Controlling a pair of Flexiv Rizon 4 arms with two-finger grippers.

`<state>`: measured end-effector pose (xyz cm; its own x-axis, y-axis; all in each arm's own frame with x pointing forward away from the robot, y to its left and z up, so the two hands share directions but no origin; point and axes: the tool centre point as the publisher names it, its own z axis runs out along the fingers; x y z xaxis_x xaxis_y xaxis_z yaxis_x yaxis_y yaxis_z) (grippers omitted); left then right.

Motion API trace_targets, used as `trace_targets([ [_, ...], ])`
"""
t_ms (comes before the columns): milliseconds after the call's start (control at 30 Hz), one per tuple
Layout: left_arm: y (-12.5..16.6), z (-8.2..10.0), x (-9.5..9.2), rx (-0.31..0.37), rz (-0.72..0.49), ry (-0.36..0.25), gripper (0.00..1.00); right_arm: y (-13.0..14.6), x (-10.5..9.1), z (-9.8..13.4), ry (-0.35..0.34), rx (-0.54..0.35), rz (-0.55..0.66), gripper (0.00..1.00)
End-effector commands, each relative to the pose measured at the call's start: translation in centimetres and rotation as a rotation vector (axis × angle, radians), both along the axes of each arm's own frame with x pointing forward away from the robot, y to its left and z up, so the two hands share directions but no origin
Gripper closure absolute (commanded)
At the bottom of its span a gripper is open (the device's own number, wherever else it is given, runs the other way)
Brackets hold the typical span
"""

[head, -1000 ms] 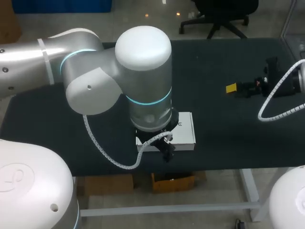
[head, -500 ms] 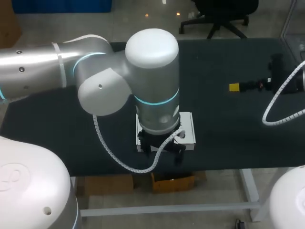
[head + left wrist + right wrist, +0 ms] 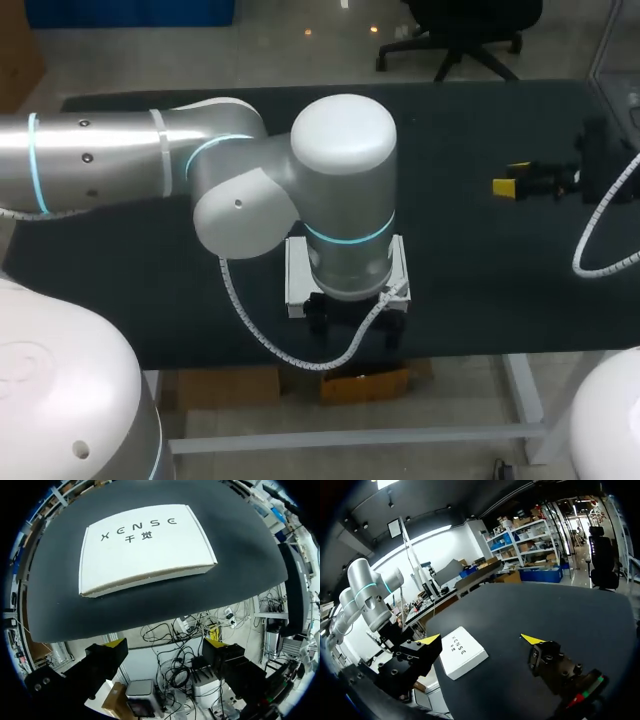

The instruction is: Assemble the packaging by folding the flat box into shape, placing the metal phone stand inside, and closing the box properly

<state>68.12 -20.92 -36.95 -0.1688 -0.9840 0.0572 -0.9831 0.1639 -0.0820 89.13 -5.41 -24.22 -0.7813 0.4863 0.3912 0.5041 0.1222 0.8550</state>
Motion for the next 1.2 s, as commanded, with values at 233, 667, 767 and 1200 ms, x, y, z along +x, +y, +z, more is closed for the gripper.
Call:
trace_targets([
  [233, -0.8, -1.5, 1.5, 0.014, 0.069, 0.001, 0.0, -0.1, 2.4, -0.1, -0.024, 0.004, 0.068, 0.0],
  [667, -0.4, -2.5, 3.2, 0.05, 0.151, -0.001, 0.0, -0.1, 2.4, -0.1, -0.024, 0.004, 0.068, 0.0],
  [767, -0.4, -2.5, 3.2, 0.05, 0.151, -0.001, 0.0, -0.1, 2.4, -0.1, -0.024, 0.004, 0.068, 0.0],
  [1200, -0.4, -2.5, 3.2, 0.05, 0.151, -0.001, 0.0, -0.1, 2.4, -0.1, -0.024, 0.004, 0.068, 0.0],
])
